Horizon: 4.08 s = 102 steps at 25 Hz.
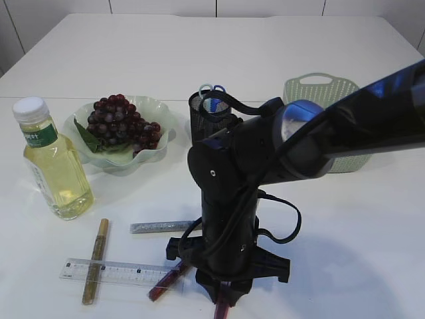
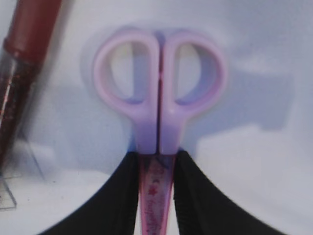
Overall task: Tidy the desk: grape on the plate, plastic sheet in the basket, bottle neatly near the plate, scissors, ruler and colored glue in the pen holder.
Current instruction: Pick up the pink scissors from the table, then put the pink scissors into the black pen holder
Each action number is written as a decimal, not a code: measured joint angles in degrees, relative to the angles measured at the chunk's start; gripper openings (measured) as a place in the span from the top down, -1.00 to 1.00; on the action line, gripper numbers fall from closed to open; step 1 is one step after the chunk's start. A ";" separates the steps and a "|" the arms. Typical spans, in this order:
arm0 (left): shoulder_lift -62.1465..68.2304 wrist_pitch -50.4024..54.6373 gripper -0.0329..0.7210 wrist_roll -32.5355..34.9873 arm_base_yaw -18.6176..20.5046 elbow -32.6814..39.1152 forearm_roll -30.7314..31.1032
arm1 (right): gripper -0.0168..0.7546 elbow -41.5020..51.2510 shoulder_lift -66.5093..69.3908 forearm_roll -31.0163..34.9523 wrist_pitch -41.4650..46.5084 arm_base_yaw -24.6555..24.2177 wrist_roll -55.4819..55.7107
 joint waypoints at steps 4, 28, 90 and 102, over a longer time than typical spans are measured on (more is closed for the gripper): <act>0.00 0.00 -0.24 0.00 0.00 0.00 0.00 | 0.44 0.00 0.00 -0.34 0.00 0.00 -4.22; 0.00 0.00 -0.24 0.00 0.00 0.00 0.00 | 0.44 -3.46 0.73 -0.37 4.27 0.00 -20.90; 0.00 -1.52 -0.24 0.00 0.00 0.00 1.08 | 0.44 -12.59 -12.37 -45.93 -14.20 0.79 -8.15; 0.00 -1.52 -0.24 0.00 0.00 0.00 1.08 | 0.44 -12.74 -12.15 -56.76 -30.54 -9.01 -2.03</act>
